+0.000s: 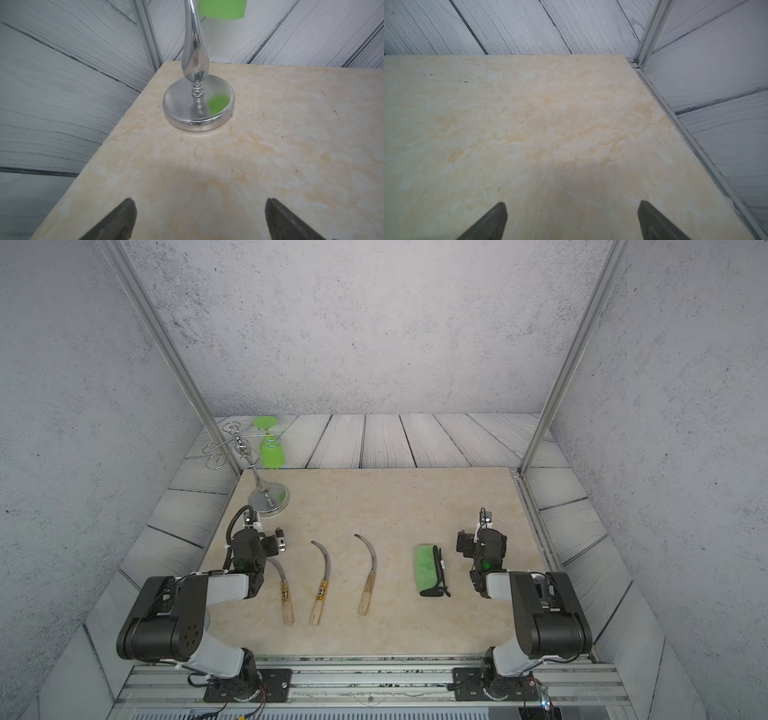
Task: Wipe small sickles with rags
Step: Pick up the rag from the center of the board.
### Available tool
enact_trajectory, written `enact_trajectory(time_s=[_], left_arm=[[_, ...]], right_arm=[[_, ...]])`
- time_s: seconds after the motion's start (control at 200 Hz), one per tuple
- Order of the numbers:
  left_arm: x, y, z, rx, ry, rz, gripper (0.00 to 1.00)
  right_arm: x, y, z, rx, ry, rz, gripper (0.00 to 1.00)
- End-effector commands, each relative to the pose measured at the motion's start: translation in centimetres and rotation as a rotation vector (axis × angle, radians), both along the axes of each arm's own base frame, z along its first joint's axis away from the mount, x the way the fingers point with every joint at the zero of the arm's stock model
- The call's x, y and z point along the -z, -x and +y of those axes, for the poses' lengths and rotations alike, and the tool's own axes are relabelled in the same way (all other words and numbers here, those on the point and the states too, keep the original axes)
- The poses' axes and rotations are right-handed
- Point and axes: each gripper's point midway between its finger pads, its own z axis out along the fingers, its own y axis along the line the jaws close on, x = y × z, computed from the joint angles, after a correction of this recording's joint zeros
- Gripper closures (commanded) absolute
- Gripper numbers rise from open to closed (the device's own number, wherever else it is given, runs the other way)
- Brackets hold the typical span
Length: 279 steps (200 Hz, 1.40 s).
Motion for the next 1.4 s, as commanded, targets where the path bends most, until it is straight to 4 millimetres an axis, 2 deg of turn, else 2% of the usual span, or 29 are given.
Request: enact_trajectory(time_s=[0.0, 0.961, 1.006, 1.031, 1.111, 1.151, 1.216, 1.276, 1.346, 1.391], left_arm=[[-0.3, -0.1, 0.1, -0.004, -0.009, -0.012, 0.00], [-0.5, -0.2, 0.0, 0.000, -0.006, -0.020, 0.00], [-0.8, -0.3, 0.0, 0.004, -0.007, -0.025, 0.00], [-1.3, -0.6, 0.0, 0.007, -0.010, -0.038, 0.00], [-2.9, -0.6, 0.0, 0.003, -0.017, -0.006, 0.00], [-3.7, -0.4, 0.3, -0.013, -0.009, 0.023, 0.00], [-4.9, 0.4, 1.5, -0.130, 0.063, 0.066, 0.00], [-5.4, 1.7, 2.9, -0.282, 0.151, 0.101, 0.00], [-4.8, 3.4, 4.3, -0.460, 0.278, 0.116, 0.00], [-4.0, 3.4, 3.7, -0.437, 0.365, 0.150, 0.00]], right_arm=[[-0.3, -0.3, 0.4, -0.034, 0.003, -0.010, 0.01], [-0.4, -0.4, 0.2, -0.019, -0.002, -0.012, 0.01], [-1.2, -0.6, -0.5, 0.026, 0.002, -0.023, 0.01], [-2.3, -0.8, -0.8, 0.042, 0.007, -0.027, 0.01], [-4.8, -0.2, -2.0, 0.107, 0.045, 0.097, 0.01], [-6.7, 0.0, -3.1, 0.179, 0.054, 0.115, 0.01], [-9.3, 1.2, -5.3, 0.353, 0.025, 0.105, 0.01], [-10.1, 3.3, -6.7, 0.487, -0.011, 0.131, 0.01], [-10.1, 4.9, -5.9, 0.464, -0.069, 0.180, 0.01], [-10.0, 5.7, -4.6, 0.407, -0.130, 0.205, 0.01]])
